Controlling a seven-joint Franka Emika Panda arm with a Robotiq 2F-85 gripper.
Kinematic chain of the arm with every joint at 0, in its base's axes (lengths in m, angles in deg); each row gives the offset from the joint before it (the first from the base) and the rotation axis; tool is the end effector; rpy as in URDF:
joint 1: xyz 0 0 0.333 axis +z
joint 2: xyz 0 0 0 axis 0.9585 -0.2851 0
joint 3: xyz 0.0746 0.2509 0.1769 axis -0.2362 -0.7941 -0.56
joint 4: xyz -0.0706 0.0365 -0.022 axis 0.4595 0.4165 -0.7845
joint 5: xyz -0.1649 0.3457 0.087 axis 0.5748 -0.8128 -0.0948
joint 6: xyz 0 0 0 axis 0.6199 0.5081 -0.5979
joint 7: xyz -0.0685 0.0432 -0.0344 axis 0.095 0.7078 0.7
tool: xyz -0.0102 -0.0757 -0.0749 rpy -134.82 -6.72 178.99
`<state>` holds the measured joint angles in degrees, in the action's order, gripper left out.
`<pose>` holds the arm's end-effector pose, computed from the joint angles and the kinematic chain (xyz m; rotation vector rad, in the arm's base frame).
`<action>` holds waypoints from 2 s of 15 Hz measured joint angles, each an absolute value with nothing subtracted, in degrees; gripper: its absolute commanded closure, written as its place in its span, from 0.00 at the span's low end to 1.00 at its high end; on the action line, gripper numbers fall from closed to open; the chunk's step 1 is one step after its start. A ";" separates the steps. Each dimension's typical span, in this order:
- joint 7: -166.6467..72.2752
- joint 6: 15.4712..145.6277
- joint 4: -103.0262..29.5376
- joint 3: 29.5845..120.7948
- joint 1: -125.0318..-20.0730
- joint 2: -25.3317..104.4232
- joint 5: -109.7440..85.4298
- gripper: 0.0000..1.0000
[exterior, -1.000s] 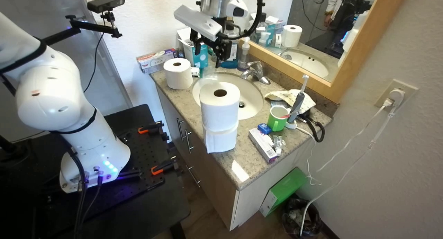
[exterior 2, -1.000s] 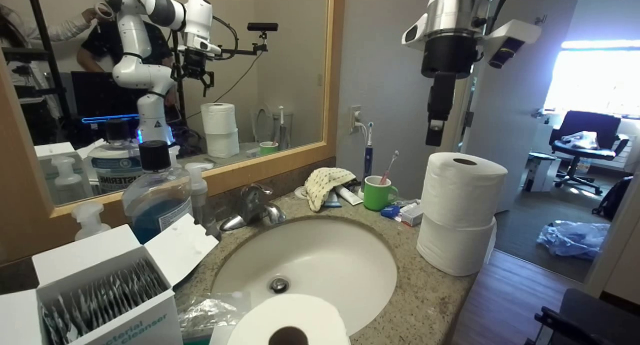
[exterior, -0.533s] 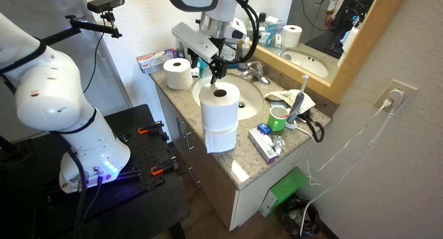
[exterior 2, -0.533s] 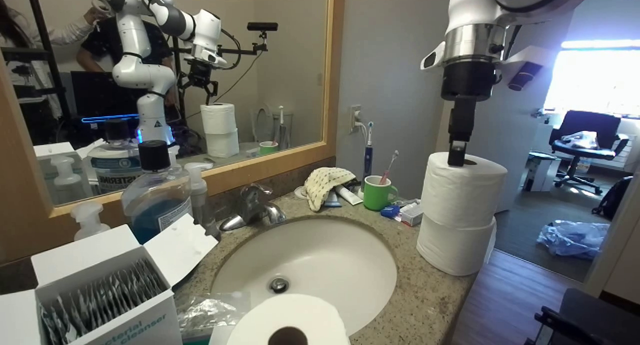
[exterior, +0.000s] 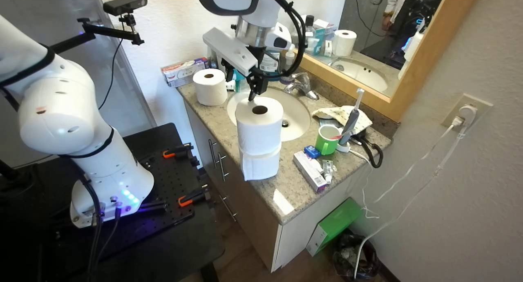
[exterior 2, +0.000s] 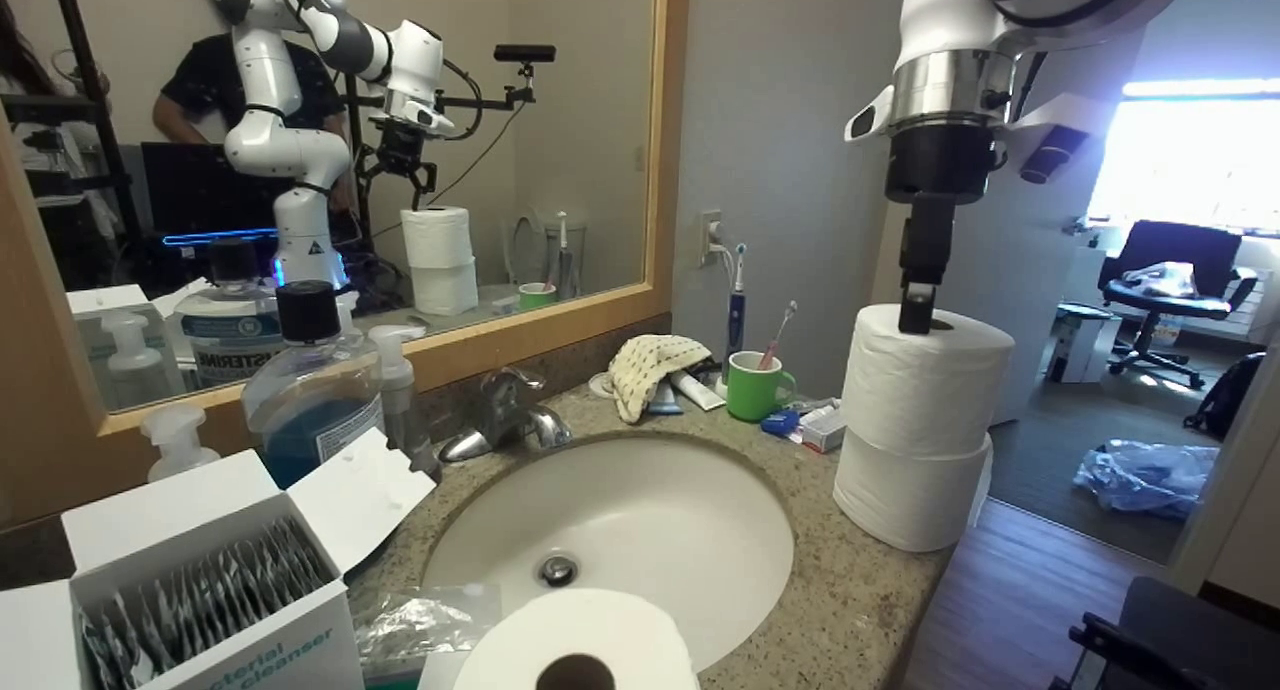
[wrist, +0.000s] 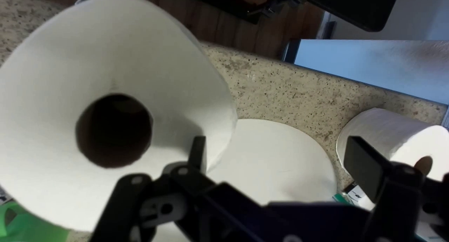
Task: Unassemble the stacked up rolls of tissue
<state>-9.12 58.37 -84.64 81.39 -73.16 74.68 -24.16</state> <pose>0.4128 -0.0618 0.4068 -2.8492 -0.5077 0.1223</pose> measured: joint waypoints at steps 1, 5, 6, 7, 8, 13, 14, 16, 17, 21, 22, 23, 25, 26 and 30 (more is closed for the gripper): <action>-9.74 58.40 -84.63 81.42 -73.41 74.46 -23.97 0.00; -16.87 61.11 -84.37 81.45 -76.83 75.60 -19.38 0.00; -18.67 61.63 -84.29 81.45 -77.89 76.82 -17.74 0.00; -20.60 62.02 -84.27 81.45 -78.83 78.35 -16.24 0.00; -22.58 62.43 -84.27 81.43 -79.61 80.03 -14.85 0.00; -28.20 62.88 -84.28 79.95 -80.11 83.59 -11.56 0.00; -28.24 62.95 -84.28 79.58 -79.65 83.41 -11.58 0.00; -28.25 63.17 -84.28 79.35 -78.46 83.01 -11.97 0.00; -28.24 63.34 -84.28 79.36 -77.98 82.84 -12.32 0.00; -28.05 63.51 -84.17 79.96 -77.30 82.19 -15.00 0.00; -27.55 63.51 -84.17 80.26 -77.26 81.92 -16.00 0.00; -26.75 63.50 -84.17 80.65 -77.21 81.56 -17.06 0.00; -24.57 63.44 -84.16 81.73 -76.98 80.57 -19.04 0.00; -23.56 63.42 -84.15 82.27 -76.87 80.02 -19.91 0.00; -21.49 63.32 -83.99 83.47 -76.74 77.88 -21.64 0.00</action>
